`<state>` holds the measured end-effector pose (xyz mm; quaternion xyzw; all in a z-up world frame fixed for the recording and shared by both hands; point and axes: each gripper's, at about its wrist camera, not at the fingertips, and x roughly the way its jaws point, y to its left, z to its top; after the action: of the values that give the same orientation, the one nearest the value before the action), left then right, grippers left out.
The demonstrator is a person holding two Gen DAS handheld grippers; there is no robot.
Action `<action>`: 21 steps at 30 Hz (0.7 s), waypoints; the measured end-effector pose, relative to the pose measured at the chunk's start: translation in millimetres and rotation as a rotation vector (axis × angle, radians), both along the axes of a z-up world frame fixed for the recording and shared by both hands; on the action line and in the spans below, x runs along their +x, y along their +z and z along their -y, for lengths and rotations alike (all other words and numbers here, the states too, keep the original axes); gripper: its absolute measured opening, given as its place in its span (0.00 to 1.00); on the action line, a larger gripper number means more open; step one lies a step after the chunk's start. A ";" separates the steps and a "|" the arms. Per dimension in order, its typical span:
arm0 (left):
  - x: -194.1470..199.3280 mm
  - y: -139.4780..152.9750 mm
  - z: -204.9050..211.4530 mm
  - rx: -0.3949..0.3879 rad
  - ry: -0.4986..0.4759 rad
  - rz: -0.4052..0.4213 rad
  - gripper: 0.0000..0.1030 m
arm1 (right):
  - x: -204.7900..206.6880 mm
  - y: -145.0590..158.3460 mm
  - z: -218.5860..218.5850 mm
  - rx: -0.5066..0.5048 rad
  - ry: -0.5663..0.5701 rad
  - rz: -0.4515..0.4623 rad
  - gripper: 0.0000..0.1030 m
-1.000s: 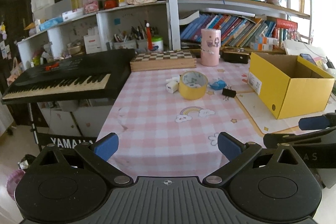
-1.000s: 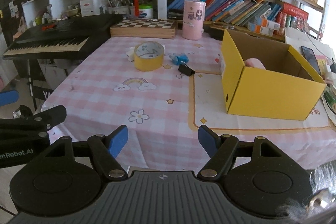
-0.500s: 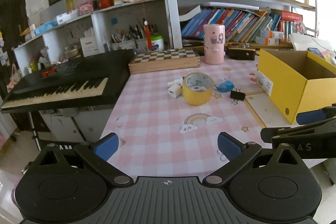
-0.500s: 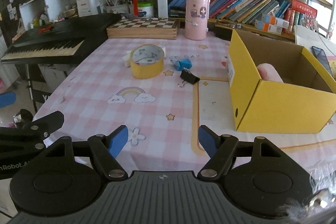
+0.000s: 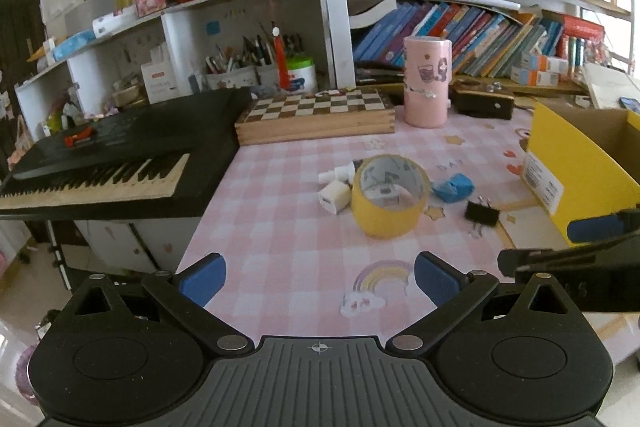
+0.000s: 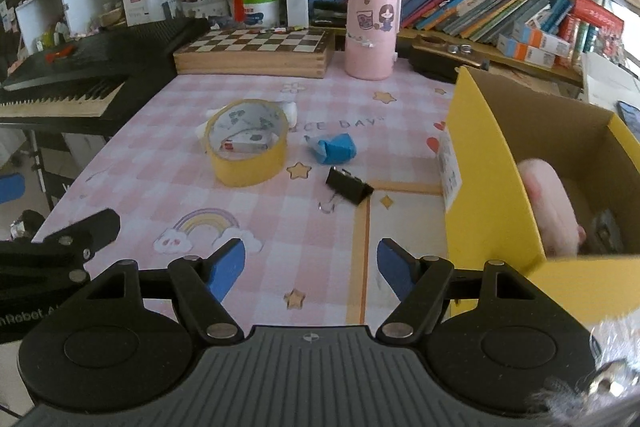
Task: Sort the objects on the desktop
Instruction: 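Move both tools back toward the tape roll and binder clip, then grasp the black binder clip with the right gripper while the left gripper grasps the yellow tape roll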
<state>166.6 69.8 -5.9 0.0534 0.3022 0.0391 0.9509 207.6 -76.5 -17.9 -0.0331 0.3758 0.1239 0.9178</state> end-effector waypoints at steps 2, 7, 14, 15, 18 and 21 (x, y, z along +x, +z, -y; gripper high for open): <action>11.4 -0.9 0.2 -0.005 0.008 -0.007 0.99 | 13.2 -2.6 -0.4 -0.003 0.005 -0.014 0.69; 39.4 -5.6 1.1 -0.019 0.031 -0.036 0.99 | 40.6 -11.8 -4.1 -0.025 0.025 -0.029 0.65; 75.4 -17.6 5.3 -0.034 0.040 -0.085 0.99 | 74.5 -29.0 -8.6 -0.053 0.018 -0.054 0.57; 80.3 -19.5 6.3 -0.037 0.038 -0.091 0.99 | 78.9 -31.0 -8.0 -0.057 0.010 -0.053 0.57; 95.1 -23.6 10.0 -0.045 0.029 -0.103 0.99 | 90.0 -35.8 -4.6 -0.060 -0.018 -0.043 0.57; 110.6 -28.5 14.8 -0.042 0.011 -0.119 0.99 | 99.7 -41.0 -0.5 -0.062 -0.043 -0.038 0.57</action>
<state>277.2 55.0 -34.3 0.0339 0.3592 0.0349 0.9320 307.2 -76.1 -58.9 -0.0511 0.3976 0.0932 0.9114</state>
